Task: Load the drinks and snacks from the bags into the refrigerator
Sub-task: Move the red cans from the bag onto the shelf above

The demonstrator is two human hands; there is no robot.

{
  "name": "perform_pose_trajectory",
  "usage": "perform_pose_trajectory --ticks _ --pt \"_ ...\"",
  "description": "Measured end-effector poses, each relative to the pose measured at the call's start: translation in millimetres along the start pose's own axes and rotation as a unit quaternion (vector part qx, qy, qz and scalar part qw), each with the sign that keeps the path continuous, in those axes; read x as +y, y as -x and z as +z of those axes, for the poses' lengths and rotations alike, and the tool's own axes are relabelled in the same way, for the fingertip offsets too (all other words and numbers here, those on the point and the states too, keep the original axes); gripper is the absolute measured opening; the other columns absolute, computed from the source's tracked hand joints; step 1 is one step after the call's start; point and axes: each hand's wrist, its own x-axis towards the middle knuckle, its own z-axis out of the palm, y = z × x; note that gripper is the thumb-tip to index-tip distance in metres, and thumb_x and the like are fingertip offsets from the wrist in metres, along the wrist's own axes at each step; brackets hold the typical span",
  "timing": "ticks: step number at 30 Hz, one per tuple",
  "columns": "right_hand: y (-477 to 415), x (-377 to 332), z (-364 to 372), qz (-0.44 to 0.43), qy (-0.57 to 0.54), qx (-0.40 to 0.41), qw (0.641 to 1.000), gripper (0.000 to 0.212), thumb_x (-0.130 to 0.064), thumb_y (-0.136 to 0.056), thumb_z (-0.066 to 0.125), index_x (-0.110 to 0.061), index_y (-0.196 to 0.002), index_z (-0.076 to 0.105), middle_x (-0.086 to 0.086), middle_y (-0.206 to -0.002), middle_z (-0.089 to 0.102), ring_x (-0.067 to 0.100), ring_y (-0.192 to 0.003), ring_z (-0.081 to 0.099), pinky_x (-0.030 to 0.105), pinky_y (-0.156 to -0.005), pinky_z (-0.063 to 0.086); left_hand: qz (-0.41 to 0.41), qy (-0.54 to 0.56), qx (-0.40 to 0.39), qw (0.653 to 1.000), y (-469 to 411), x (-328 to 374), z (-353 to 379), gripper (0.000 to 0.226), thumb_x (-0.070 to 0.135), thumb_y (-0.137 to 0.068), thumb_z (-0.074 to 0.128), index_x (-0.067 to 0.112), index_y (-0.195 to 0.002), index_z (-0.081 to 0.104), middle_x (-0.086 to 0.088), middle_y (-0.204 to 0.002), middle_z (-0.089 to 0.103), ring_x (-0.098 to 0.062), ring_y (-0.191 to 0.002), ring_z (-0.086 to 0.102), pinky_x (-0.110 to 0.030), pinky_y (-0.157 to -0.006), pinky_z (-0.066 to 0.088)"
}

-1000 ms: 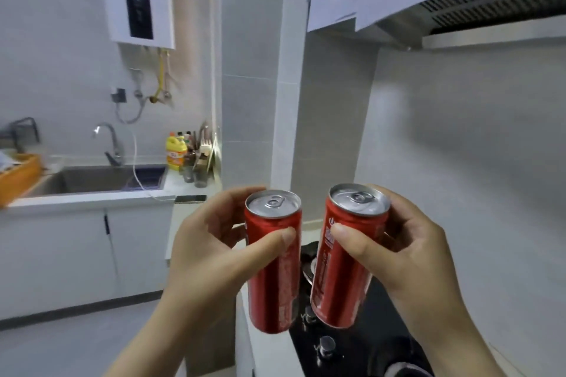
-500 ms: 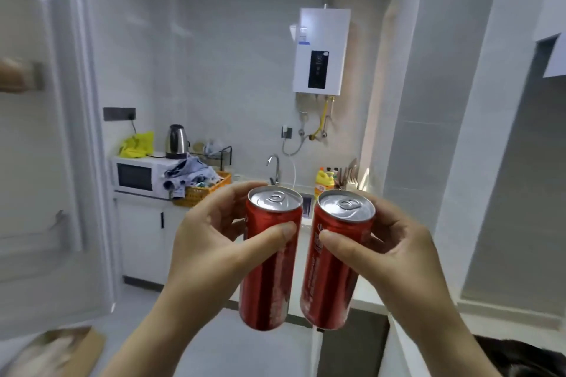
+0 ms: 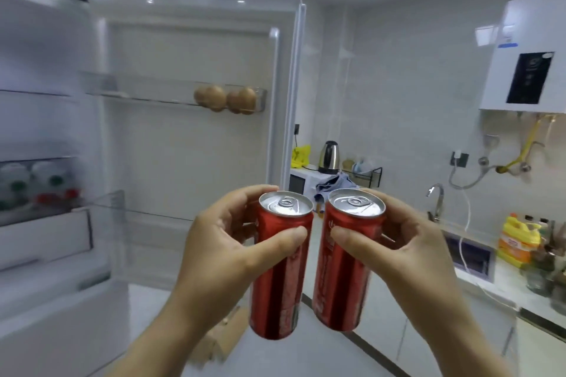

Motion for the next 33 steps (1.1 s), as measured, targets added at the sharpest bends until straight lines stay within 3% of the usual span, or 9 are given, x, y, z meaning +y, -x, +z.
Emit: perform_pose_trajectory --ticks 6,10,14,19,22,27,33 --pt "-54 15 60 -0.035 -0.103 -0.114 0.987 0.039 -0.012 -0.063 0.086 -0.026 -0.097 0.073 -0.005 -0.094 0.075 0.012 -0.089 0.071 0.026 -0.080 0.057 0.015 -0.093 0.117 0.989 -9 9 -51 0.061 0.041 -0.047 0.083 0.026 -0.104 0.069 0.002 -0.097 0.074 -0.017 -0.090 0.071 -0.035 -0.081 0.056" --pt "-73 24 100 -0.041 -0.163 -0.178 0.970 0.038 -0.010 -0.064 0.085 -0.030 -0.094 0.074 -0.008 -0.092 0.075 0.009 -0.086 0.071 0.020 -0.077 0.056 0.024 -0.153 0.197 0.968 -4 15 -80 0.059 0.042 -0.048 0.081 0.027 -0.103 0.069 0.005 -0.096 0.074 -0.014 -0.088 0.070 -0.021 -0.074 0.056" --pt "-86 29 143 -0.053 -0.211 -0.235 0.947 0.035 -0.011 -0.064 0.082 -0.033 -0.090 0.074 -0.012 -0.091 0.075 0.004 -0.085 0.070 0.014 -0.069 0.052 0.025 -0.207 0.266 0.941 8 19 -108 0.054 0.042 -0.048 0.080 0.032 -0.100 0.069 0.006 -0.096 0.074 -0.014 -0.090 0.070 -0.025 -0.075 0.056" --pt "-90 30 197 -0.045 -0.253 -0.265 0.929 0.039 -0.013 -0.064 0.086 -0.029 -0.098 0.073 -0.009 -0.093 0.075 0.008 -0.085 0.070 0.017 -0.070 0.055 0.017 -0.261 0.330 0.907 30 27 -147 0.054 0.041 -0.049 0.080 0.030 -0.101 0.070 0.007 -0.097 0.074 -0.013 -0.090 0.070 -0.024 -0.077 0.056" --pt "-92 26 231 -0.045 -0.272 -0.285 0.918 0.036 -0.011 -0.066 0.085 -0.029 -0.095 0.073 -0.008 -0.090 0.075 0.009 -0.083 0.071 0.017 -0.069 0.054 0.018 -0.281 0.357 0.891 37 29 -177 0.056 0.043 -0.049 0.080 0.030 -0.103 0.070 0.005 -0.098 0.074 -0.016 -0.092 0.070 -0.029 -0.079 0.054" --pt "-98 16 290 -0.059 -0.296 -0.295 0.907 0.033 -0.009 -0.068 0.080 -0.033 -0.090 0.074 -0.009 -0.089 0.075 0.007 -0.082 0.070 0.014 -0.067 0.052 0.024 -0.300 0.375 0.877 35 33 -229 0.055 0.045 -0.049 0.079 0.033 -0.101 0.069 0.010 -0.095 0.074 -0.009 -0.090 0.069 -0.014 -0.072 0.053" --pt "-107 3 363 -0.055 -0.286 -0.285 0.913 0.035 -0.016 -0.066 0.082 -0.031 -0.096 0.073 -0.010 -0.094 0.075 0.007 -0.089 0.070 0.019 -0.071 0.055 0.030 -0.303 0.372 0.877 22 33 -303 0.054 0.045 -0.049 0.078 0.033 -0.100 0.069 0.009 -0.095 0.074 -0.010 -0.088 0.069 -0.015 -0.072 0.053"
